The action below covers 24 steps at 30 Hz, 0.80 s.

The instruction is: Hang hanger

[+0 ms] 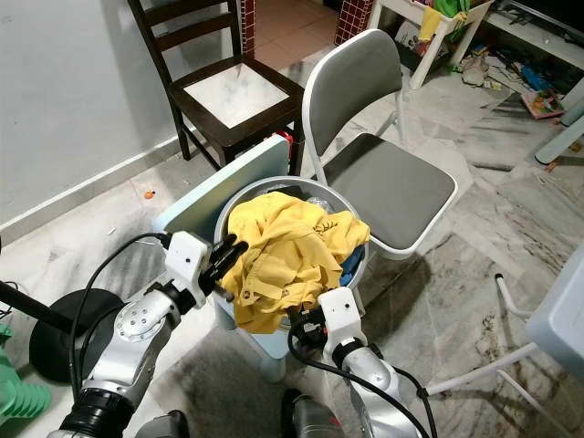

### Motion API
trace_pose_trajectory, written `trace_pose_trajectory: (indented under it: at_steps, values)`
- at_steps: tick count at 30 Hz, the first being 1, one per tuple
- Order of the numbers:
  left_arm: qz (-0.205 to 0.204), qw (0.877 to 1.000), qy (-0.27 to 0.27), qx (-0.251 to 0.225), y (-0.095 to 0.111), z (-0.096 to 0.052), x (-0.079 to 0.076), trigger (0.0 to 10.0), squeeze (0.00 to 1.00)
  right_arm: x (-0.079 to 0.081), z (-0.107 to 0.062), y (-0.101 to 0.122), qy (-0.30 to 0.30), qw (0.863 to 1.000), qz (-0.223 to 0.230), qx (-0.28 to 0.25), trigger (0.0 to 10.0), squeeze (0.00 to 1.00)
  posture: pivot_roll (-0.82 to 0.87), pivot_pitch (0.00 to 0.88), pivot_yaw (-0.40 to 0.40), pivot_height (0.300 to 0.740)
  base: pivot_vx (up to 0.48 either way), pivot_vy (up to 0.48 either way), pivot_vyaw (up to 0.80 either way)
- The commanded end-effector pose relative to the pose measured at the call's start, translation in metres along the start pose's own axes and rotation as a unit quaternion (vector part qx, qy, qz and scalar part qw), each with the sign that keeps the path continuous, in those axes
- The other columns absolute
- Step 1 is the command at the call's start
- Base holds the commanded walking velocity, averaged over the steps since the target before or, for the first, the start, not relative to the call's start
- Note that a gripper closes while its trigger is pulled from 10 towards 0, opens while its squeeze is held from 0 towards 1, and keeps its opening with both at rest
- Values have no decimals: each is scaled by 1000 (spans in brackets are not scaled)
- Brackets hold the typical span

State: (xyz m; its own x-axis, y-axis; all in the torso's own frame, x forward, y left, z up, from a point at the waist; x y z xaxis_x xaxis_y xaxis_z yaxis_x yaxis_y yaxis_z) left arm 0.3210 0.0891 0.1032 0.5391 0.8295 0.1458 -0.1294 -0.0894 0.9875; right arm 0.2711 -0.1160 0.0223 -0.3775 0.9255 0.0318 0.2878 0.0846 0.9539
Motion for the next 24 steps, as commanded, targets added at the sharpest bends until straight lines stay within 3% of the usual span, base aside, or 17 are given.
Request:
trace_pose_trajectory:
  at_steps: [1,10,15,19,20,21,22,23,24]
  values:
    - [2,1000,-5,1,-1,3,-5,10000,1000,-3,-4,-8,-3,1000,2,12,10000,141,-106,214,-70,740,0,0,0]
    - [-17,999,-38,26,-9,23,-22,10000,1000,-3,-5,-7,-6,1000,1,10,10000,137,-132,214,-68,740,0,0,0]
    - [-20,998,-40,51,-19,25,-20,10000,1000,-4,-7,-8,-9,1000,1,11,10000,137,-139,217,-67,740,0,0,0]
    - [-12,995,-30,97,-37,22,-13,10000,1000,-4,-9,-9,-10,1000,1,12,10000,145,-145,220,-68,740,0,0,0]
    - [-21,993,-37,110,-44,18,-11,4941,1000,-4,-9,-9,-10,1000,1,12,10000,141,-146,220,-69,740,0,0,0]
    - [-32,991,-33,123,-51,15,-9,0,565,-3,-9,-9,-9,1000,1,12,10000,141,-147,220,-70,740,0,0,0]
    - [-32,991,-33,123,-51,15,-9,0,565,-3,-9,-9,-9,1000,1,12,10000,141,-147,220,-70,740,0,0,0]
    - [-35,990,-36,134,-56,13,-9,0,0,-3,-9,-8,-9,1000,0,11,10000,141,-148,219,-70,740,0,0,0]
    - [-37,989,-37,136,-57,13,-9,0,0,-3,-9,-8,-9,1000,0,11,10000,141,-149,221,-69,740,0,0,0]
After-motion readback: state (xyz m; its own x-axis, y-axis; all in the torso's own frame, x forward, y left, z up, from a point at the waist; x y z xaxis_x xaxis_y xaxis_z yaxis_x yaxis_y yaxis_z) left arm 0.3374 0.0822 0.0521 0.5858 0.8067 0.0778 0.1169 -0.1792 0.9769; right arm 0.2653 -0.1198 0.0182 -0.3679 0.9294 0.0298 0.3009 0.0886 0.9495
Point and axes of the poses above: a point about 5 cm out from each wrist's last joint towards the gripper, its own z axis pointing out of the wrist towards the gripper, its own y axis along the axis of the wrist's last joint, x = y × z, the point moved 2 cm from there along z, pointing out of the wrist towards the gripper, and after that the axes turned 3 degrees about z, right-handed, at the moved point
